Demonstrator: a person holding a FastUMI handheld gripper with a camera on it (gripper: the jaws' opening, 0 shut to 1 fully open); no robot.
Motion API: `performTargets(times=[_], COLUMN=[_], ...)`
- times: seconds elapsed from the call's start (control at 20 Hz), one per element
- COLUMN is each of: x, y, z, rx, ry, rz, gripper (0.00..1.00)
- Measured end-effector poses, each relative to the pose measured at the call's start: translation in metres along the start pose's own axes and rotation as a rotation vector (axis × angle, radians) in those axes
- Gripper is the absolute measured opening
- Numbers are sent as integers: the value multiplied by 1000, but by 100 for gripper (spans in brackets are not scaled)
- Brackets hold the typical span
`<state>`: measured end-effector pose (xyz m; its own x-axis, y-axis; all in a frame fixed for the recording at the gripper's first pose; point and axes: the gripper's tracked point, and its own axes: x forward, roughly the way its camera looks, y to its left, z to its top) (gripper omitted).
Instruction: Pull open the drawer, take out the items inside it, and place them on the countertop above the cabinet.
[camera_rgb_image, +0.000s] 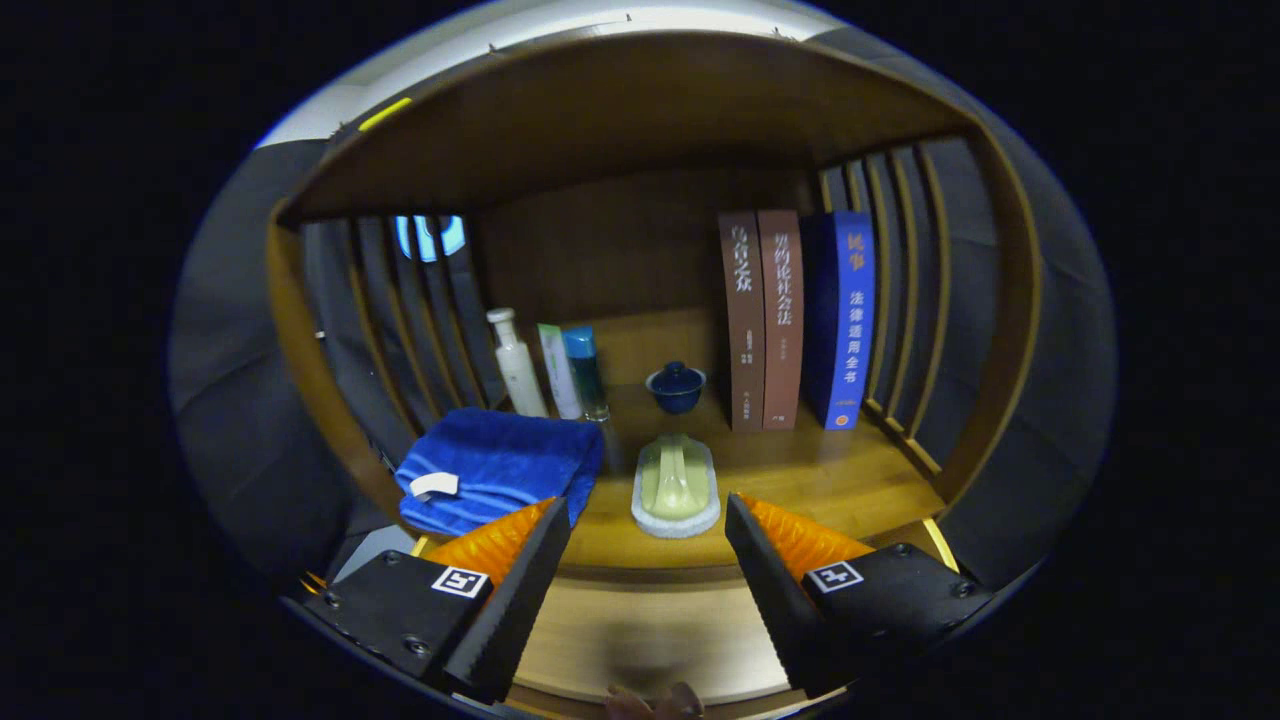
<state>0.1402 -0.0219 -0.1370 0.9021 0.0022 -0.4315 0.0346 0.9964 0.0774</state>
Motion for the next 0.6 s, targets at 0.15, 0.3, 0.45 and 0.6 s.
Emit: performTargets(times=[0.15, 0.3, 0.45, 0.6], x=[-49, -95, -122, -136], y=[10, 15, 9, 5], z=[-15, -33, -64, -105], rx=[6, 18, -8, -7], ry=[-91, -176, -223, -222], rz=[21, 30, 9, -16], gripper=[100, 99, 99, 99])
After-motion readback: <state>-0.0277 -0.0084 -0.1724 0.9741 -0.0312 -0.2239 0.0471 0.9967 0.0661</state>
